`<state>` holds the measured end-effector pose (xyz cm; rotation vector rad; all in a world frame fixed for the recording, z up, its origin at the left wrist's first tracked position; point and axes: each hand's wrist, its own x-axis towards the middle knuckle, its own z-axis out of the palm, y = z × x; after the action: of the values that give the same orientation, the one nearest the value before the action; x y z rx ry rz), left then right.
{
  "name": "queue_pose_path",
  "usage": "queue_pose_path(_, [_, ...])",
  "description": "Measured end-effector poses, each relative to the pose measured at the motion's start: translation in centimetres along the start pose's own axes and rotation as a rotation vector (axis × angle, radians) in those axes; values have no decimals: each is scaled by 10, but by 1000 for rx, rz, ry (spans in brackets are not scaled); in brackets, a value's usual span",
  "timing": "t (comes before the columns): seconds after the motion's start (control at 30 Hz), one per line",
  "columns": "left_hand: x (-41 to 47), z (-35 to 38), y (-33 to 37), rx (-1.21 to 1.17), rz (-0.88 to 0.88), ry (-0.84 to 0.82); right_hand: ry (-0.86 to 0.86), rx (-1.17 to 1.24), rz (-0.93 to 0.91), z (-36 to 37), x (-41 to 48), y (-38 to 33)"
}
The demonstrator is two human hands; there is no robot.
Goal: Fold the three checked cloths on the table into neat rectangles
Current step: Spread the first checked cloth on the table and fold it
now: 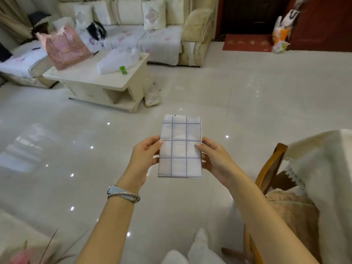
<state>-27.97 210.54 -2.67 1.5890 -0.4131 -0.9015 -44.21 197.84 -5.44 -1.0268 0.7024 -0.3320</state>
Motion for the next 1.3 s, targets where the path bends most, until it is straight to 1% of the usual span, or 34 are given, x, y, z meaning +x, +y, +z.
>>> queue_pose_path(0.1, [51,25,19,33,8,-57,78,42,-33,-22,28,-25])
queue_pose_path(0.2, [100,64,31,63,2,-158,177,92,-71,-55,48,-43])
queue_pose_path(0.37, [182,147,42,100,-38,-325,399,171,-120,-120,74,-68])
queue_pose_path(0.47, [229,199,50,150,-45,-464,547,178,-145,-154,87,-85])
queue_pose_path(0.67, [298,309,70,286,-64,-845,905,311,-230,-206,93,-112])
queue_pose_path(0.8, [317,370,74,374,-54,-1042,1109,398,-270,-223,90,-119])
queue_pose_path(1.03, [315,463,68,473,-58,-1298,1321,524,-346,-264,75,-116])
queue_pose_path(1.17, [304,520,56,544,-61,-1408,1446,617,-398,-303,64,-109])
queue_pose_path(1.3, [296,579,39,594,-69,-1449,1510,647,-385,-351,52,-102])
